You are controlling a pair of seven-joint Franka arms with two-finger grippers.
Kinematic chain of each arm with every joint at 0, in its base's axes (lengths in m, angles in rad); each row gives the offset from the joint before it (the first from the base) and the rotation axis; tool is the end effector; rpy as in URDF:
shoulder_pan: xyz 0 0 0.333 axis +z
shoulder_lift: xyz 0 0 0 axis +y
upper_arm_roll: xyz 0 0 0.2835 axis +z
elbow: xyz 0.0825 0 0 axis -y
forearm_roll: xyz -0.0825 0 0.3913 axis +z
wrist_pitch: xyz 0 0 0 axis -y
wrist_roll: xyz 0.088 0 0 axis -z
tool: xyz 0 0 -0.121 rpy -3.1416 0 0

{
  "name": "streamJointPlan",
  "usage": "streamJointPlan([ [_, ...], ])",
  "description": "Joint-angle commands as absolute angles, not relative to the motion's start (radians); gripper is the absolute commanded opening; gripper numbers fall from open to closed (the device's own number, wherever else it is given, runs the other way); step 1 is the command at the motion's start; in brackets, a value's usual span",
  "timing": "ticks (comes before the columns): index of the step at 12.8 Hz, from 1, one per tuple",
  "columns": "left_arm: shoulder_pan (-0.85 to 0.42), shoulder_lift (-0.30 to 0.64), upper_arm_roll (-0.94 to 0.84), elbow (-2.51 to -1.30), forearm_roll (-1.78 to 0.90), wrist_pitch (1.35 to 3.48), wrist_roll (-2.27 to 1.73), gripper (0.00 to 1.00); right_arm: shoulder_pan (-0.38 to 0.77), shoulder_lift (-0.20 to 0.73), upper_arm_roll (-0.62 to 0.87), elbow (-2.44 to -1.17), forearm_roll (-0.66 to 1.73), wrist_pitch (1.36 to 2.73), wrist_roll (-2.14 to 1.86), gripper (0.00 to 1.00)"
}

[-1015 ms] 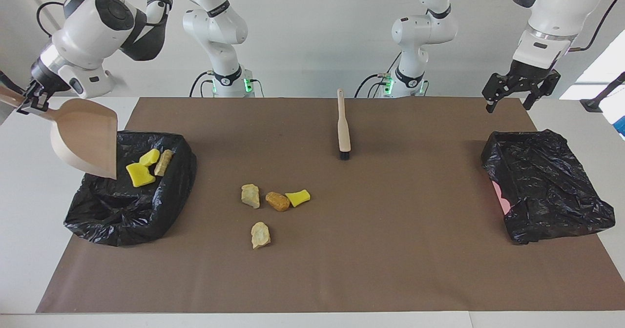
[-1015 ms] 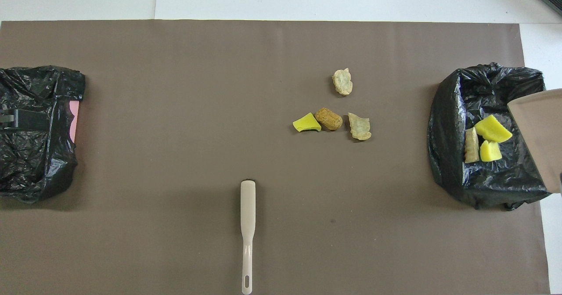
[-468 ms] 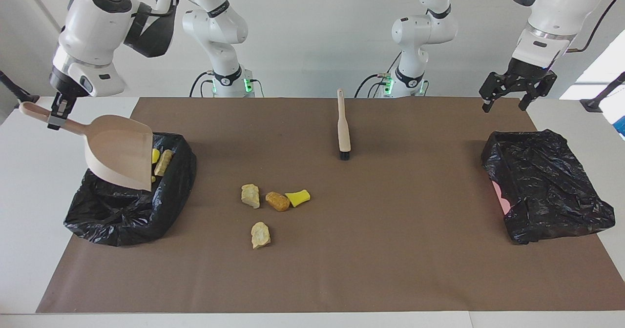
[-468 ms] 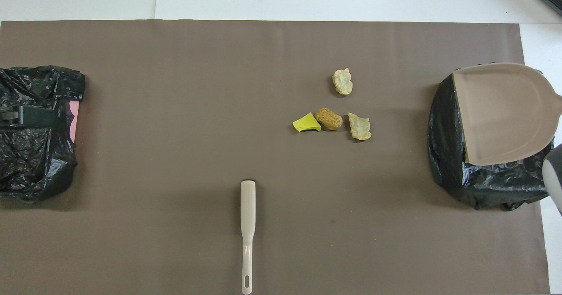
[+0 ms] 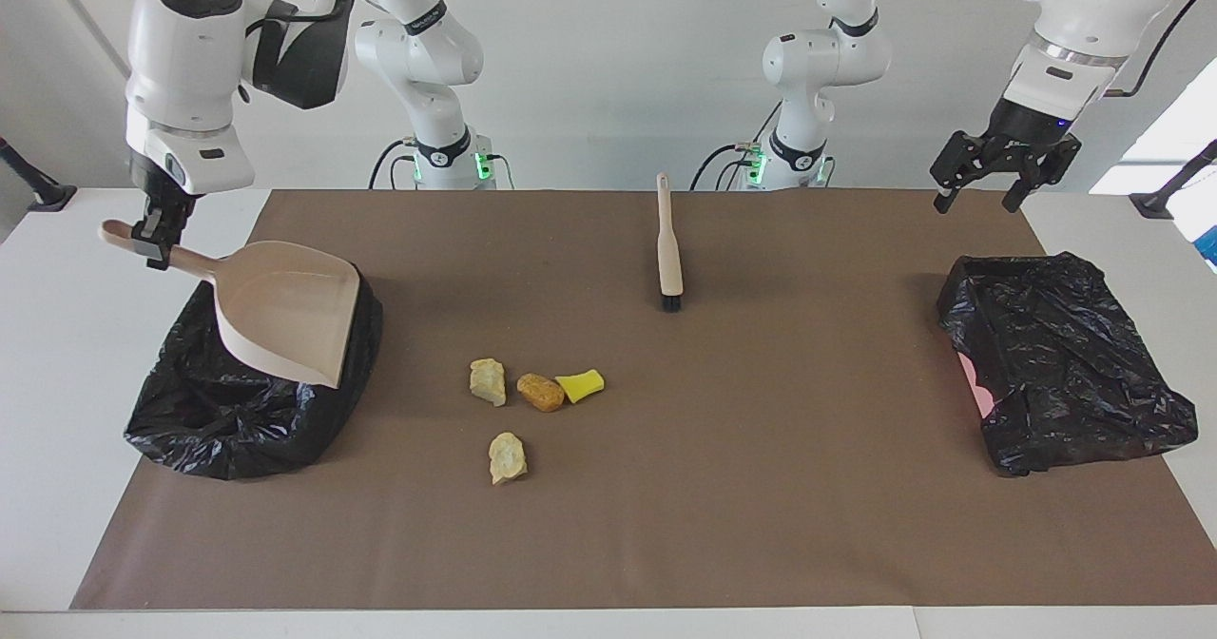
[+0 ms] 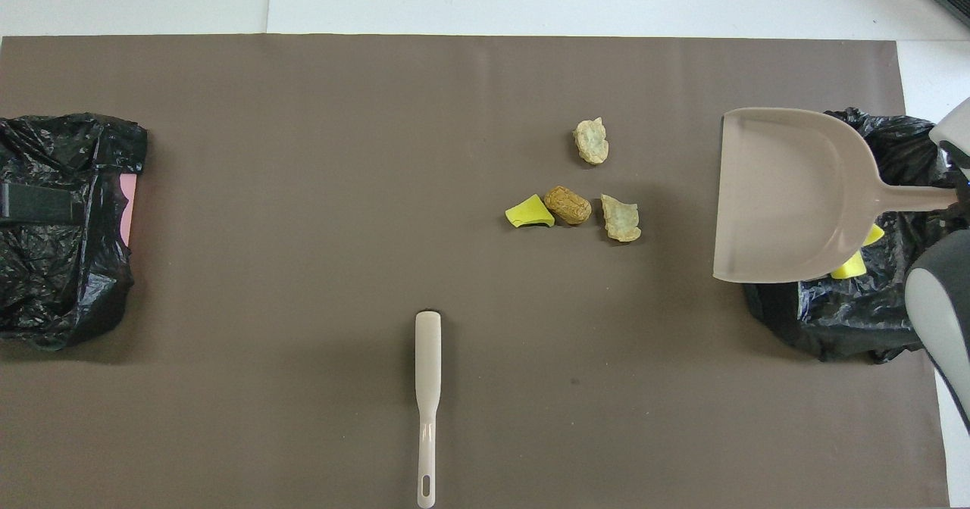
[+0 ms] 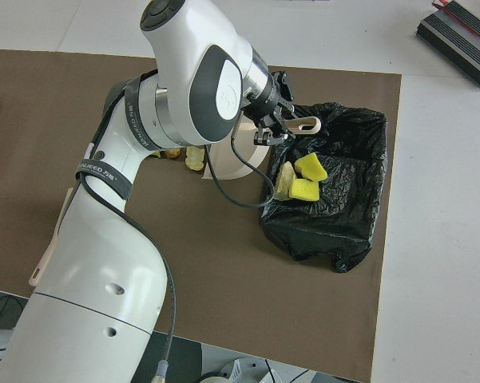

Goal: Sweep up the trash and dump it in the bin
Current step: 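Bring the empty dustpan back toward the table center with the right gripper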

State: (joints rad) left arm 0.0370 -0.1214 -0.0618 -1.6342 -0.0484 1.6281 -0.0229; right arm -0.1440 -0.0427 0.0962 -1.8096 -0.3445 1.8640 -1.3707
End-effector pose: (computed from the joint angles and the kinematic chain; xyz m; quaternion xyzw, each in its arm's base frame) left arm 0.5345 -0.0208 0.6193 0.9981 -0.0009 0.0570 0.0218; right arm 0.5685 -0.0571 0.5178 0.7507 0.6371 -0.0735 0.1587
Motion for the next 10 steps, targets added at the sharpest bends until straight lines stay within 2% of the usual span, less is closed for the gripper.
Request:
streamJointPlan([
  [1,0.052,-0.138,-0.058,-1.627,-0.051,1.597,-0.017,1.0,-0.091,-0.049,0.095,-1.848,-0.26,1.836,-1.167,0.0],
  [5,0.057,-0.141,-0.057,-1.631,-0.051,1.603,-0.015,1.0,0.04,-0.032,0.095,-1.875,-0.166,1.825,-0.806,0.0],
  [10,0.066,-0.14,-0.057,-1.629,-0.051,1.614,0.001,1.0,0.25,0.053,0.095,-1.859,-0.132,1.848,-0.288,0.0],
])
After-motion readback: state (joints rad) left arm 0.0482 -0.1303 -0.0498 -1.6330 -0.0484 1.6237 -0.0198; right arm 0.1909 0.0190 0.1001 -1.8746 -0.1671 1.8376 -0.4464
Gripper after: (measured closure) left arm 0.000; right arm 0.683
